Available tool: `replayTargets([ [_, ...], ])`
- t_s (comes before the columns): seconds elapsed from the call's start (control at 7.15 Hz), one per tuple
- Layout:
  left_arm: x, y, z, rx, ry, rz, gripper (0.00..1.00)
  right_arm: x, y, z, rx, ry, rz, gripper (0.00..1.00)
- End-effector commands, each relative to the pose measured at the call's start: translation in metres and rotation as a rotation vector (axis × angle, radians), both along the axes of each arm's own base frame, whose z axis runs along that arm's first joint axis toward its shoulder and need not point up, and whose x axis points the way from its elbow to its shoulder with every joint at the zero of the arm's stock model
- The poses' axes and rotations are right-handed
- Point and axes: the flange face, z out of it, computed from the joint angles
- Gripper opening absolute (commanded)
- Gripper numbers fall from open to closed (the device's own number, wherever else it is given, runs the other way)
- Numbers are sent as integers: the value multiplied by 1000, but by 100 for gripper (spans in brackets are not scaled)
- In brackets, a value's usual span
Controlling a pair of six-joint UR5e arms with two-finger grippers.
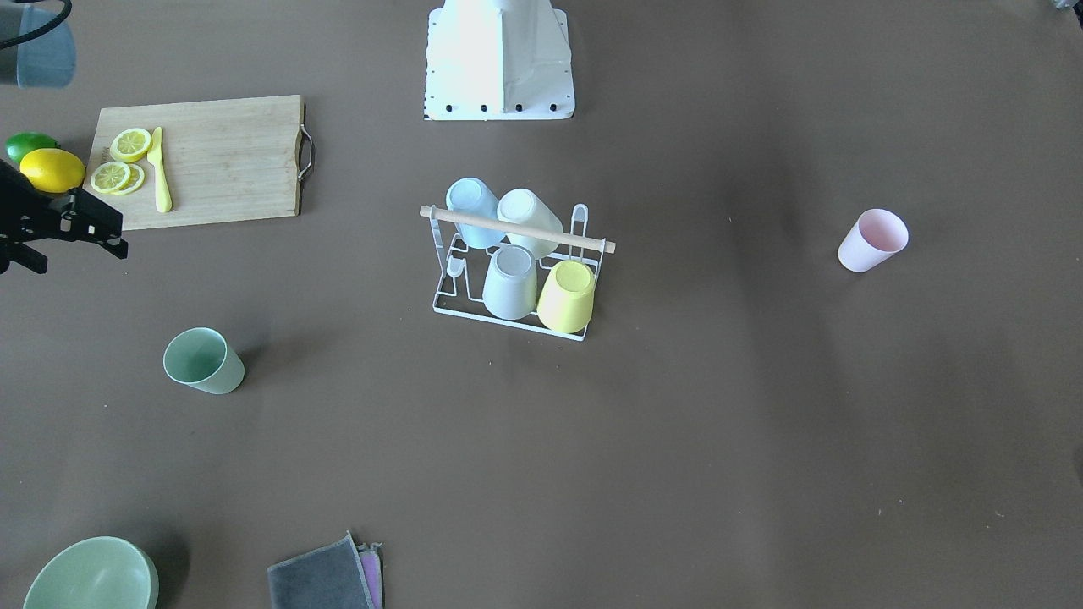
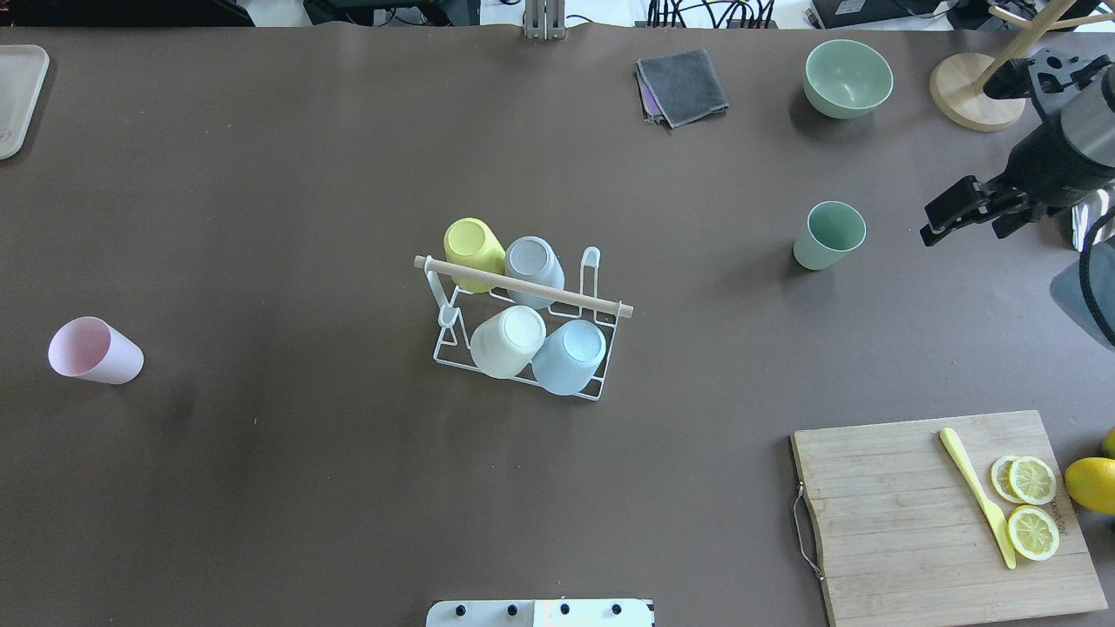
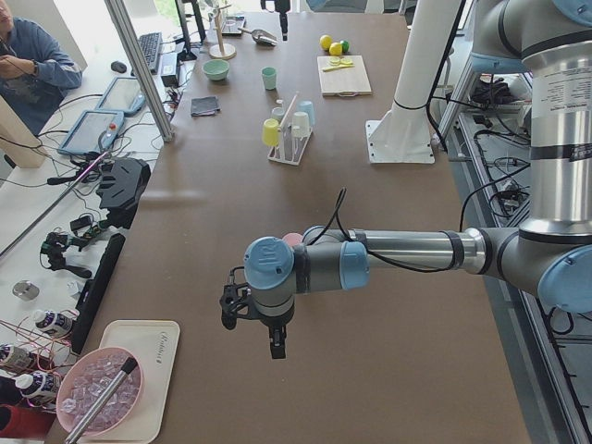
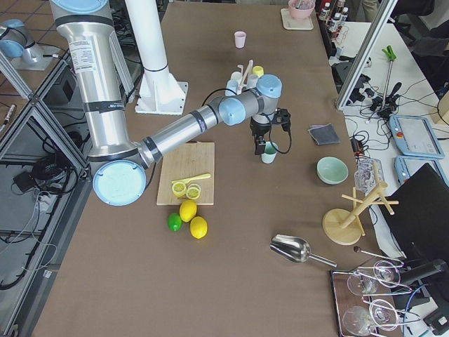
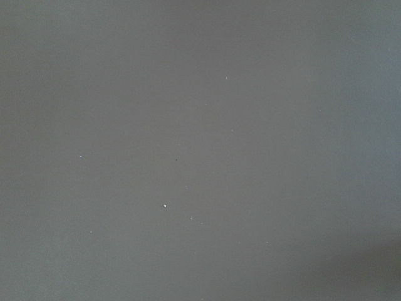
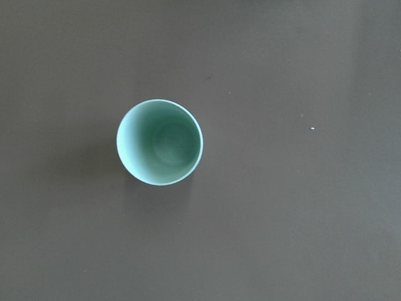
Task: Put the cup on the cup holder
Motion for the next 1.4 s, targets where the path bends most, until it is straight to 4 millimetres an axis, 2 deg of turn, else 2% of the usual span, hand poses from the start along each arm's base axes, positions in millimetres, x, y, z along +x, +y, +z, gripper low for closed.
replayTargets([
  [0.0,46,-44,-28,63,-56,112,99,-33,-25,-16,28,3,-41,100],
  [0.14,97,-58,-30,53,-117,228,99,-41,-51,-17,48,11,-61,100],
  [0.28,154,-80,-39,56,-173,342,99,-48,-85,-16,55,21,-75,100],
  [0.42,214,-99,-59,24,-196,448,99,-59,-114,-27,65,25,-87,100],
  [0.7,271,-123,-100,0,-321,558,99,-80,-162,-47,102,49,-121,100],
  [0.84,298,-128,-126,-39,-334,605,99,-86,-175,-46,130,80,-142,100],
  [0.98,318,-136,-142,-93,-345,637,99,-96,-193,-52,150,91,-177,100],
  [1.12,328,-150,-156,-94,-343,648,99,-110,-204,-46,149,110,-209,100],
  [1.26,350,-152,-175,-77,-333,673,99,-142,-208,-45,151,133,-257,100],
])
